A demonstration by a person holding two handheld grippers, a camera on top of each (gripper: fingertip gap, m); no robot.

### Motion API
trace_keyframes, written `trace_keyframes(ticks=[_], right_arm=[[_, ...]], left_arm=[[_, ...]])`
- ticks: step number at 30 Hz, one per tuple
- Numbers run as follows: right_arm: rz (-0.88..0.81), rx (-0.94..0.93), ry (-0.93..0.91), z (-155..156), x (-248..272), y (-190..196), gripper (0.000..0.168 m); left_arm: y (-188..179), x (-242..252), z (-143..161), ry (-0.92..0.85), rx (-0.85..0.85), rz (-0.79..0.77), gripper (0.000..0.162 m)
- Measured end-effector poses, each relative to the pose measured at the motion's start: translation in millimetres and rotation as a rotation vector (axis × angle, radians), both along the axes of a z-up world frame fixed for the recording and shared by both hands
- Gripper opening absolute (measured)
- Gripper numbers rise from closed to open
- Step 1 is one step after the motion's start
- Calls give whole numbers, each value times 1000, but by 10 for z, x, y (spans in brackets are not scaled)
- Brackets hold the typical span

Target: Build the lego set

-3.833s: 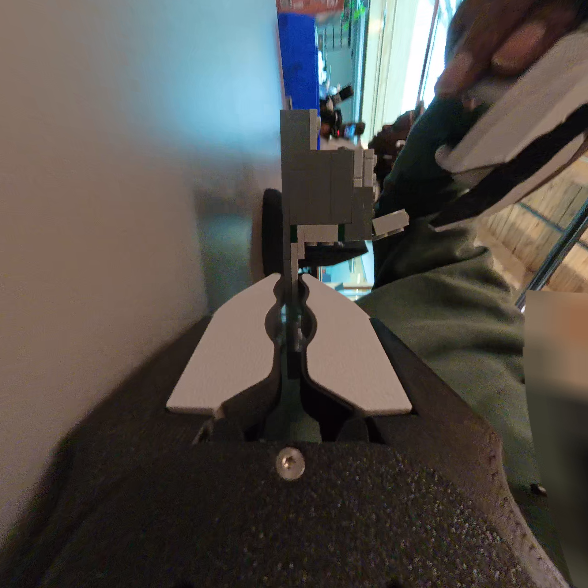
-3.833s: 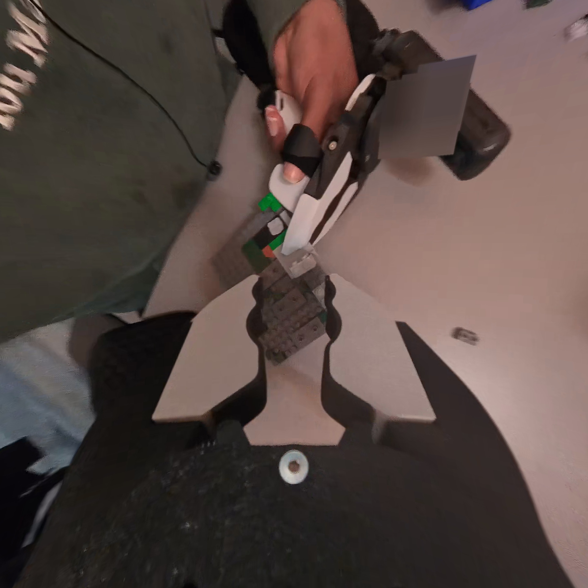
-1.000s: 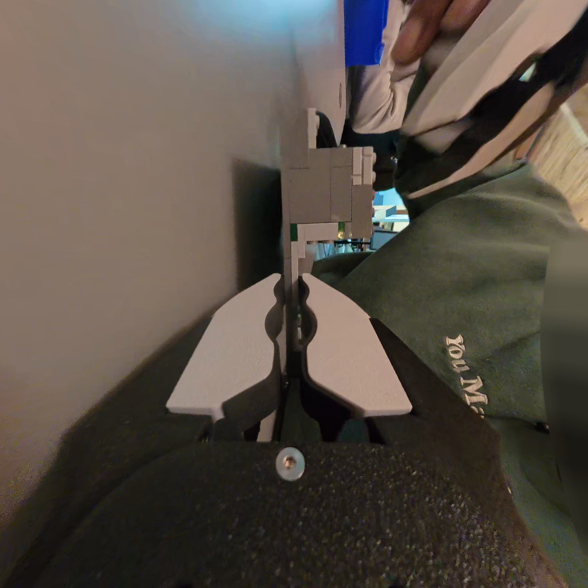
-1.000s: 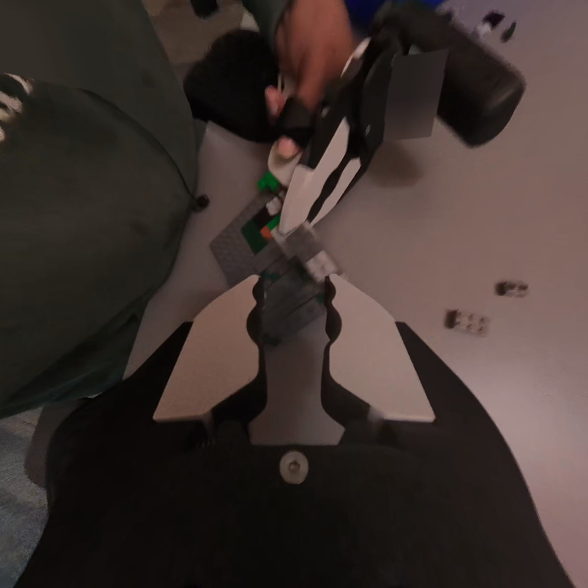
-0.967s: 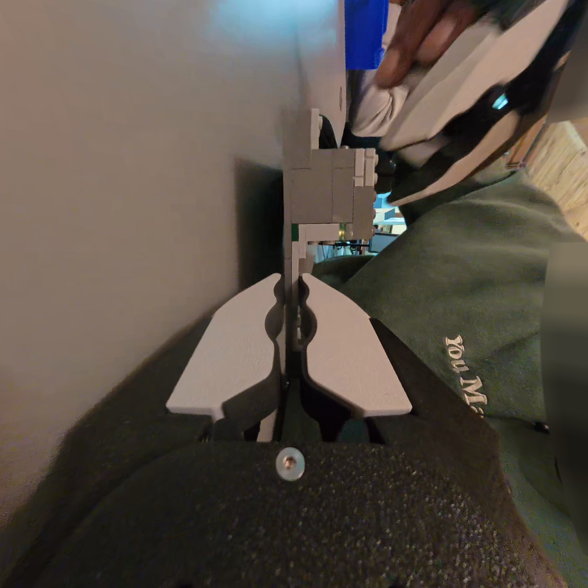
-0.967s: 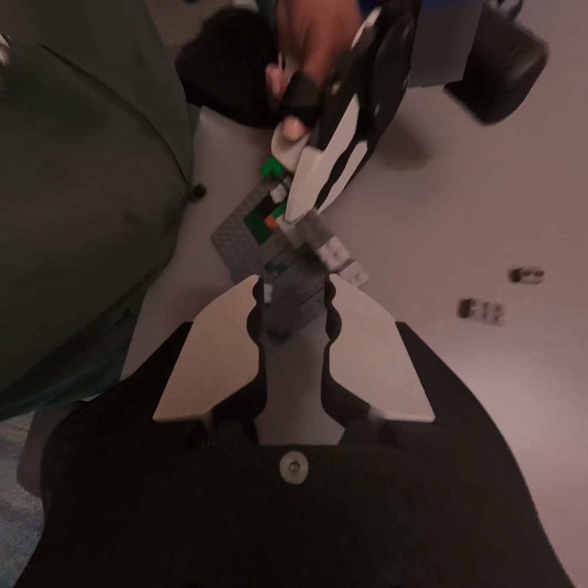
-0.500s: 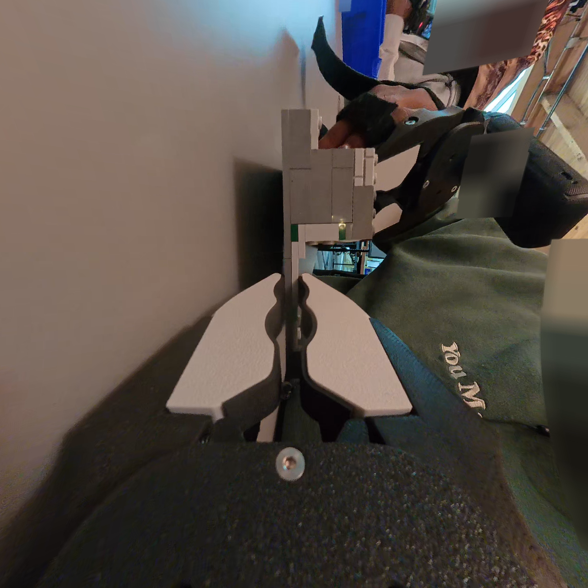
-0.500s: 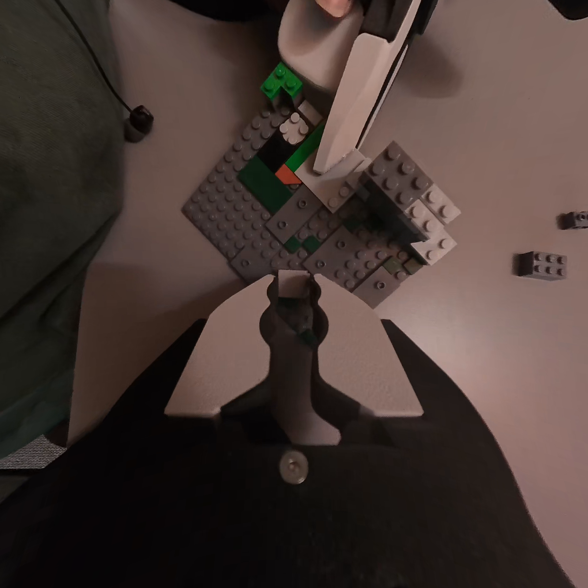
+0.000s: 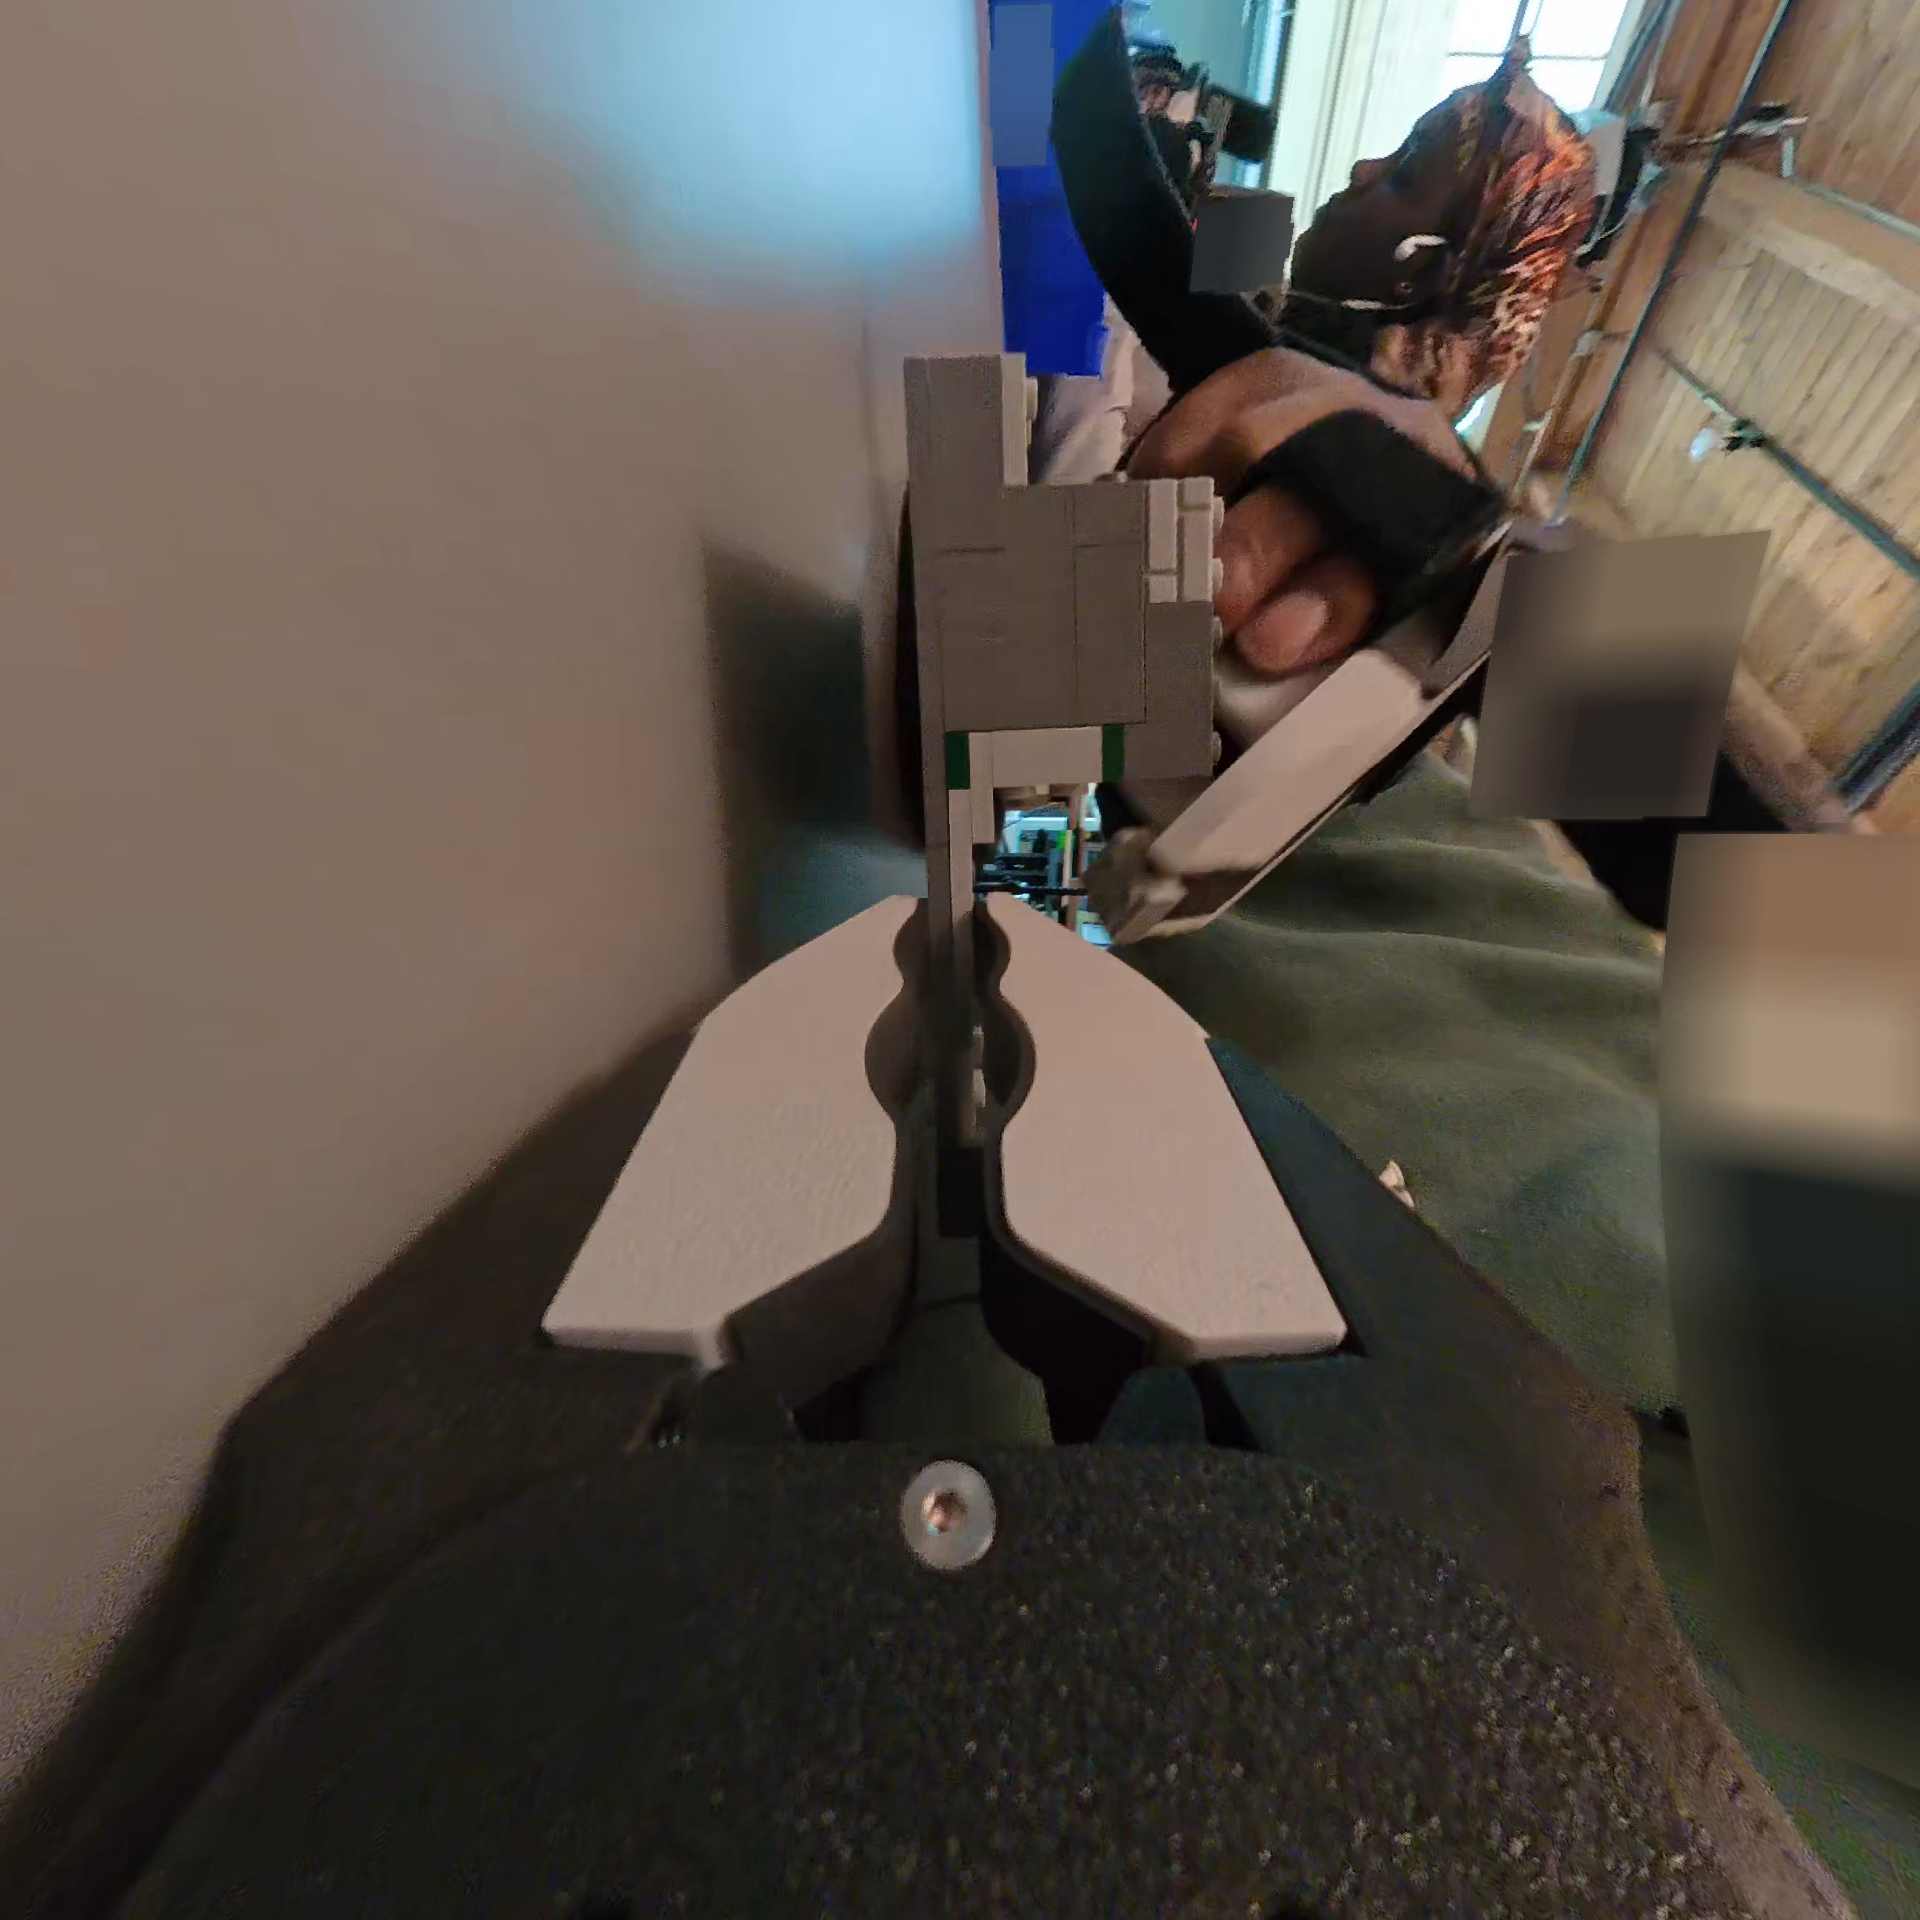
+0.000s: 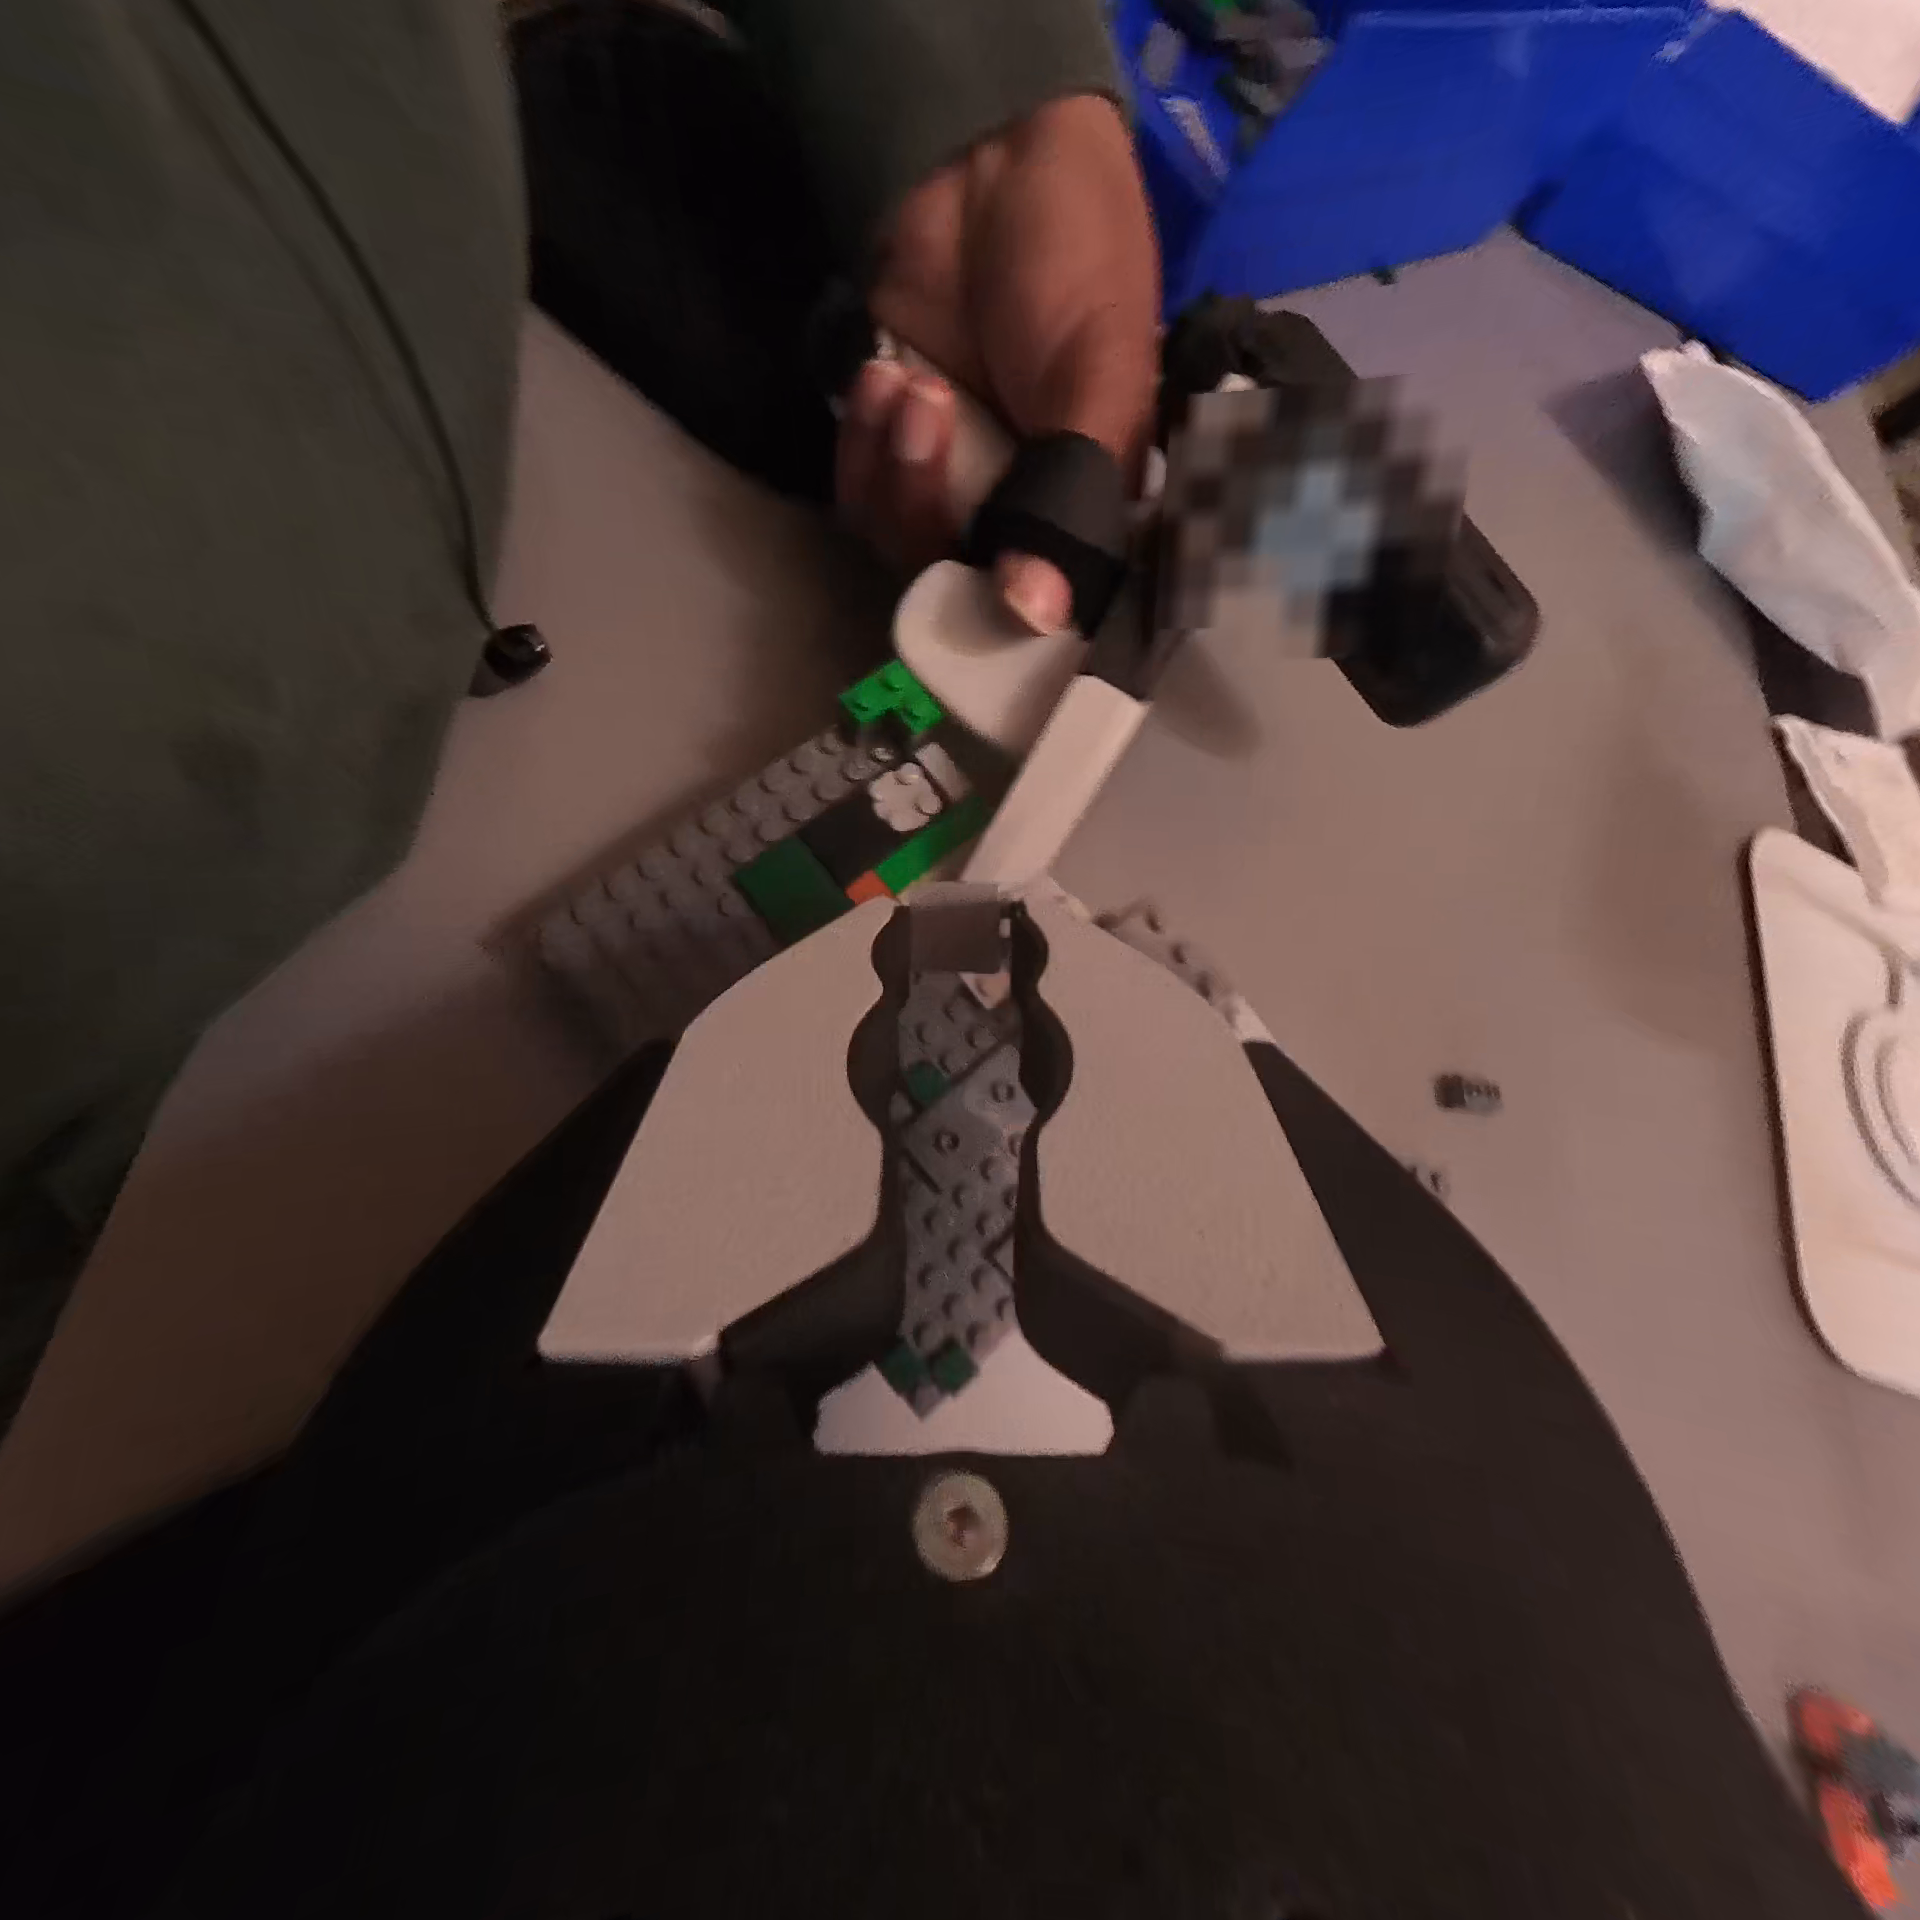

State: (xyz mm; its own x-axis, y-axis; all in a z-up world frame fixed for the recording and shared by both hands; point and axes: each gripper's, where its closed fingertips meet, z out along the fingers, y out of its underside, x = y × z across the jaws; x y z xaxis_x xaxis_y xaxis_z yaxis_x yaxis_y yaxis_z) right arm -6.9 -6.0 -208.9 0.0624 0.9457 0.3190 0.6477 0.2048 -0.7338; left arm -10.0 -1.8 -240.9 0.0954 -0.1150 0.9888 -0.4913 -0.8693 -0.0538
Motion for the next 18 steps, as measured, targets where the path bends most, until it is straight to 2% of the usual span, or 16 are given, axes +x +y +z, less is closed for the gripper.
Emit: trace_keyframes(ticks=[4, 9, 11, 14, 18], right_arm=[[95, 64, -117, -186, -88, -61, 18], [63, -47, -106, -122, -52, -19, 30], [-27, -109, -70, -54, -17, 60, 30], [-289, -257, -54, -76, 99, 251, 31], [-578, -500, 117, -31, 87, 392, 31]], left_arm=[[-6, -3, 57, -38, -44, 39, 8], [81, -25, 103, -67, -56, 129, 7], [175, -33, 126, -76, -54, 196, 7], [352, -53, 152, -78, -8, 317, 6], [547, -64, 191, -87, 36, 461, 6]])
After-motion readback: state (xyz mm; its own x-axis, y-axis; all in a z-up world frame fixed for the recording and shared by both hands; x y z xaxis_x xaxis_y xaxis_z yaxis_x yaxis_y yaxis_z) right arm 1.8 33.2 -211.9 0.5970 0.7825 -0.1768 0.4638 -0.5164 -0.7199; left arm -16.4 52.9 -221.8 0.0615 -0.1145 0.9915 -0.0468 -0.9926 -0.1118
